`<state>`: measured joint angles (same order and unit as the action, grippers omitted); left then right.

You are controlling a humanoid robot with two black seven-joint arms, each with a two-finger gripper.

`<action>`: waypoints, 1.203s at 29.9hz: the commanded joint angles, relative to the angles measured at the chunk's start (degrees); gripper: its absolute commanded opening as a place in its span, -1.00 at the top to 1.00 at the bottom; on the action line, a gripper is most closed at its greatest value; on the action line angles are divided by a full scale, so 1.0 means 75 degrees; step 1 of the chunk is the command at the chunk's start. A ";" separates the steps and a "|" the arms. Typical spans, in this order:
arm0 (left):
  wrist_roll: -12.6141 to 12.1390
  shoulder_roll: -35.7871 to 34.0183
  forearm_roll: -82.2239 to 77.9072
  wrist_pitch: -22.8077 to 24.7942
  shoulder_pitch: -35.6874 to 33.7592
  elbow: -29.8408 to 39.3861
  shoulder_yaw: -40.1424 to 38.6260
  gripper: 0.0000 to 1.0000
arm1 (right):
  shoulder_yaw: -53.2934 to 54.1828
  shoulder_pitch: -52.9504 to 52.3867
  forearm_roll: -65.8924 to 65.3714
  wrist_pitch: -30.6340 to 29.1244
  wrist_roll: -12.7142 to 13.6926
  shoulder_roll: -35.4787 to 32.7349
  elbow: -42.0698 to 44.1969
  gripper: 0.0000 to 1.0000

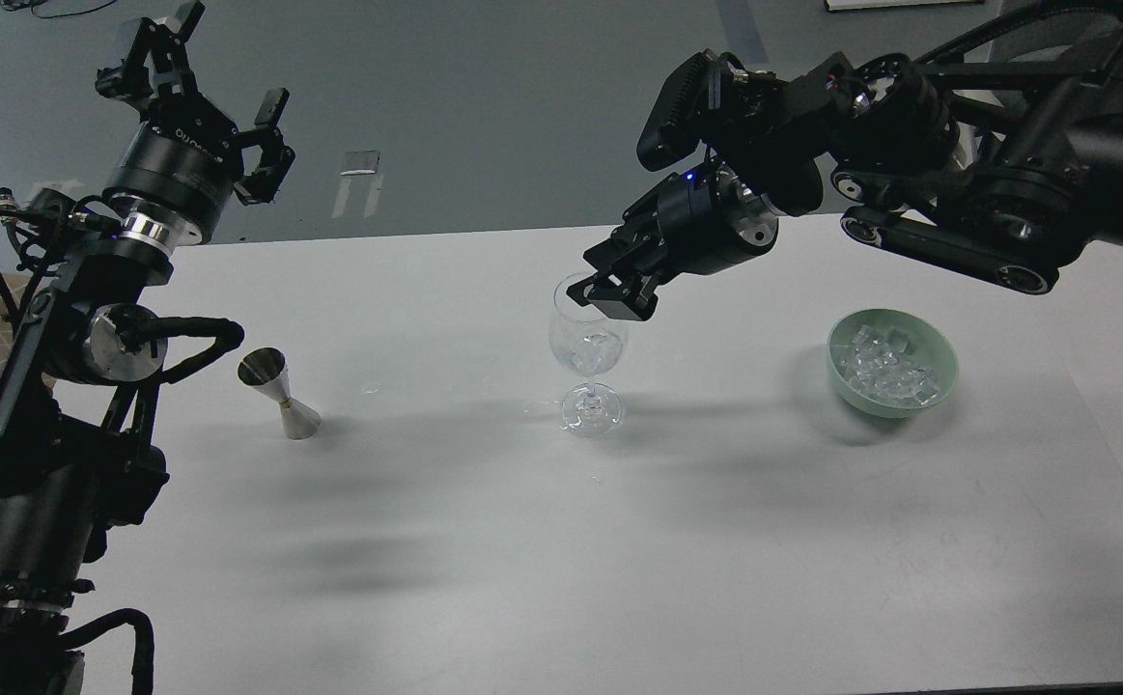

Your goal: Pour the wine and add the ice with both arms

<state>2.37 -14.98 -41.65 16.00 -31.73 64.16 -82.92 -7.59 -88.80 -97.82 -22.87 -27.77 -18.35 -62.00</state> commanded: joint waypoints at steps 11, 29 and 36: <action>-0.0035 -0.0065 0.0268 -0.0012 0.0000 -0.0012 0.0005 -0.96 | 0.1256 -0.0711 0.2001 0.0423 0.0479 -0.0483 0.1246 -0.62; -0.0059 0.0005 0.0186 -0.0153 -0.0830 -0.1298 0.0122 -0.96 | 0.5660 0.2381 0.7086 0.2604 0.0550 -0.0028 0.3226 -0.99; 0.0023 0.0310 0.0115 -0.0164 -0.2013 -0.2892 0.0869 -0.96 | 0.7208 0.2816 0.8469 0.2405 0.0550 0.1074 0.4234 -0.99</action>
<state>2.06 -13.54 -40.74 14.93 -42.98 47.33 -80.46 41.59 -68.63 -38.34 -3.94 -23.63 -13.86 -33.23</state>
